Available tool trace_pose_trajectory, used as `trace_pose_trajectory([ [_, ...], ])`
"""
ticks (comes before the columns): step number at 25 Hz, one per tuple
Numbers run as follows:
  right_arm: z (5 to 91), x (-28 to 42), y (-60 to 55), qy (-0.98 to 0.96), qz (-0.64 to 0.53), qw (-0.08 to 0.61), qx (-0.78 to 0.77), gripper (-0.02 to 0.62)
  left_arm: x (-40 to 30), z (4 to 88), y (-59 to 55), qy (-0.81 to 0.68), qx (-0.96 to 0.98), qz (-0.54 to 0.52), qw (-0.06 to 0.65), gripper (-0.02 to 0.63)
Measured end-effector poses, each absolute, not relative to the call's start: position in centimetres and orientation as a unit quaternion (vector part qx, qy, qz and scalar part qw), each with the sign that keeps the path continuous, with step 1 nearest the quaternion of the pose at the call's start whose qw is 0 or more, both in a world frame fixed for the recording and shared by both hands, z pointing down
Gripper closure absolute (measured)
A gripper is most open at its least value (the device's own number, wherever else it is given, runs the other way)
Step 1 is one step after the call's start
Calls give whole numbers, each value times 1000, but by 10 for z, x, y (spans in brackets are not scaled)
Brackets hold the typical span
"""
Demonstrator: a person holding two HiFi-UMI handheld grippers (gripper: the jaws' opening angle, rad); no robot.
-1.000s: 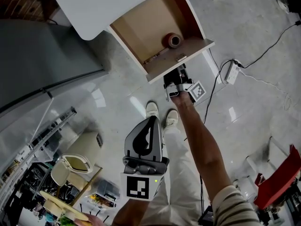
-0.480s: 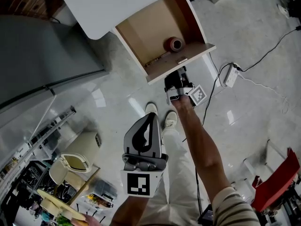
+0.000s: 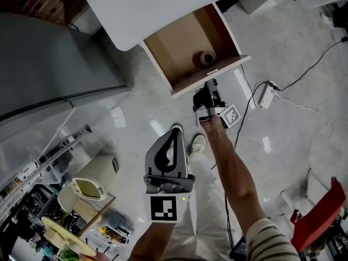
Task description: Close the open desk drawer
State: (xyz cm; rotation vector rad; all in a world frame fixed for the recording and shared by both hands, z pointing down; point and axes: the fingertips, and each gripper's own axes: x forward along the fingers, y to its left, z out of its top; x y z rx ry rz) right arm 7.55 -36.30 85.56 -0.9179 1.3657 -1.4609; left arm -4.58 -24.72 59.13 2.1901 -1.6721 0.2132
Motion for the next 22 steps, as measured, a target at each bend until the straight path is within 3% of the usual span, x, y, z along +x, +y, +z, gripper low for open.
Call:
trace_pose_trajectory([
  [9,816,72,-377,575,-575,462,-354,568,-44,575,-243,-595,779,64,187,600],
  [22,811,58,-422,595,-579,420,-368,571,-50,566,-246,-602,773,50,193,600],
])
